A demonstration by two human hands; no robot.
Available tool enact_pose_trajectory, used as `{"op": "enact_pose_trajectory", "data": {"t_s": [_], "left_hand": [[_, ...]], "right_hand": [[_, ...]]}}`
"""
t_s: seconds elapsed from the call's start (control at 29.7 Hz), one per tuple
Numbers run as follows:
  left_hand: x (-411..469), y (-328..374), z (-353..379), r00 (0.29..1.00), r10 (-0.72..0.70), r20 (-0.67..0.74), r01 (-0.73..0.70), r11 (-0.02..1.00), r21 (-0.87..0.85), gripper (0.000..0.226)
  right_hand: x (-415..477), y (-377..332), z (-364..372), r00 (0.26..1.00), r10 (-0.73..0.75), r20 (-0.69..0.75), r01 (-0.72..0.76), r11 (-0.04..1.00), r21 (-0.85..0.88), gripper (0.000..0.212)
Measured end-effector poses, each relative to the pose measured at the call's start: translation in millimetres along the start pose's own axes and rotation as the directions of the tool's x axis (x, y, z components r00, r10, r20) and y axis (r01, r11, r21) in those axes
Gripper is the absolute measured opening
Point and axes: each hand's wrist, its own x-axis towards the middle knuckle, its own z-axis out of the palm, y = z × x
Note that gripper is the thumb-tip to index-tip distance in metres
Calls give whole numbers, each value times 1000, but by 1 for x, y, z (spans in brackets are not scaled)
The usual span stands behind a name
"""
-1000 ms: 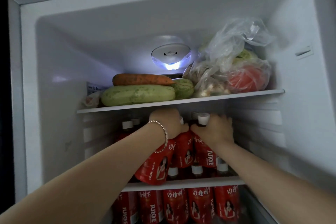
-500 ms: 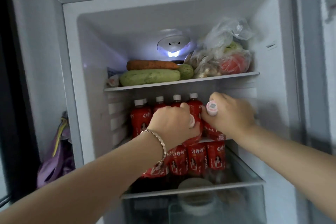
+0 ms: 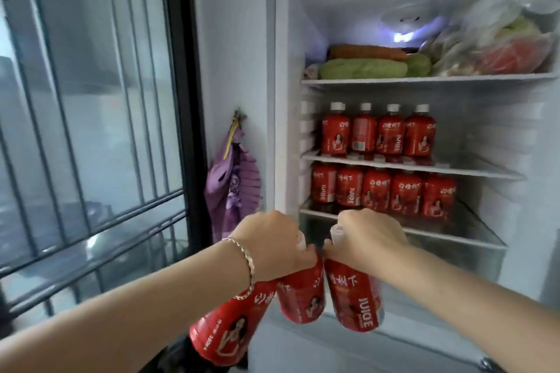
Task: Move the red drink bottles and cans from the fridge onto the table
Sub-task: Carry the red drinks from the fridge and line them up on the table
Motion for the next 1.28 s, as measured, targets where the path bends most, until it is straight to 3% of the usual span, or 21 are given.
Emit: {"op": "enact_pose_trajectory", "data": {"t_s": [0.17, 0.27, 0.44, 0.64, 0.71, 0.87, 1.01, 1.11, 1.28], "left_hand": [[-126, -27, 20, 943, -329, 52, 328, 944, 32, 34], [-215, -32, 25, 898, -426, 108, 399, 894, 203, 37], [-372, -24, 9, 627, -763, 160, 747, 647, 156, 40], [-584, 31, -30, 335, -938, 92, 900, 347, 264, 58], [-653, 63, -50, 236, -971, 36, 916, 234, 326, 52], [-816, 164, -103, -106, -991, -79, 927, -127, 352, 47], [-934, 253, -145, -317, -937, -150, 873, -350, 340, 49], [-1007, 308, -169, -453, -873, -180, 811, -488, 324, 49], [-1115, 376, -204, -642, -737, -209, 688, -675, 266, 43]], "right_hand": [[-51, -74, 34, 942, -320, 98, 313, 946, 85, 22], [-93, -126, 52, 857, -504, 106, 494, 862, 112, 34], [-181, -221, 67, 634, -769, 86, 749, 638, 179, 26], [-346, -334, 40, 266, -964, -29, 930, 249, 269, 38], [-413, -366, 27, 158, -985, -66, 954, 135, 267, 38], [-601, -428, -7, -130, -988, -83, 935, -150, 321, 26], [-756, -455, -39, -333, -941, -62, 862, -331, 384, 35], [-857, -470, -59, -445, -892, -77, 786, -430, 443, 36], [-998, -495, -83, -561, -823, -88, 696, -527, 489, 39]]}}
